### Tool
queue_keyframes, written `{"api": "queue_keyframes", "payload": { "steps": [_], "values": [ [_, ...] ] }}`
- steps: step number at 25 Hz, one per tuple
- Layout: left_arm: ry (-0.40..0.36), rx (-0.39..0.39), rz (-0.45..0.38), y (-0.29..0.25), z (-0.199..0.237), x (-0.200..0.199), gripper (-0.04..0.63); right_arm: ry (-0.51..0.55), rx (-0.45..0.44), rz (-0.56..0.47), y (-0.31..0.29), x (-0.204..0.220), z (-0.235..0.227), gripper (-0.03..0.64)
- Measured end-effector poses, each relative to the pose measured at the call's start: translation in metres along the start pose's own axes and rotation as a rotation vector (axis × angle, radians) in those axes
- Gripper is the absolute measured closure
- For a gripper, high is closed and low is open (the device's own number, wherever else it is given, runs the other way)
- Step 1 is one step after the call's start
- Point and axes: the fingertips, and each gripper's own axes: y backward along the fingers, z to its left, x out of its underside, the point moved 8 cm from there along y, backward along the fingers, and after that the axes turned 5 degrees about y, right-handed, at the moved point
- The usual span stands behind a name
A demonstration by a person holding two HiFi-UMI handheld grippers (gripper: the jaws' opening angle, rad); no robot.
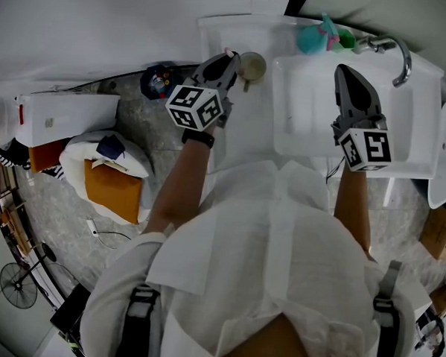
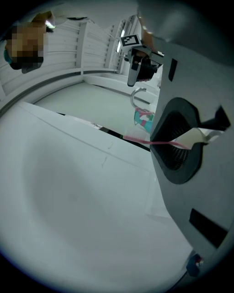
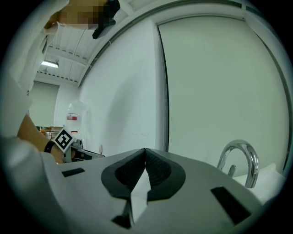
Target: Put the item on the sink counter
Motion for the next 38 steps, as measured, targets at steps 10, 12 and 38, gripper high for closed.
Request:
{"api": "queue_keyframes", "payload": {
  "steps": [10, 12, 38],
  "values": [
    [-0.005, -0.034, 0.043, -0.006, 0.007, 0.017, 0.566, -0.001, -0.003, 0.003, 0.001, 0.002, 0.000, 0.607],
    [-0.007, -0.039, 0.051, -0.008, 0.008, 0.020, 0.566, 0.002, -0.003, 0.003, 0.002, 0.002, -0.001, 0.607],
    [-0.023, -0.082, 0.067, -0.017, 0.016, 0.031, 0.566, 0.008, -0.008, 0.005, 0.000, 0.001, -0.002, 0.607]
  ]
}}
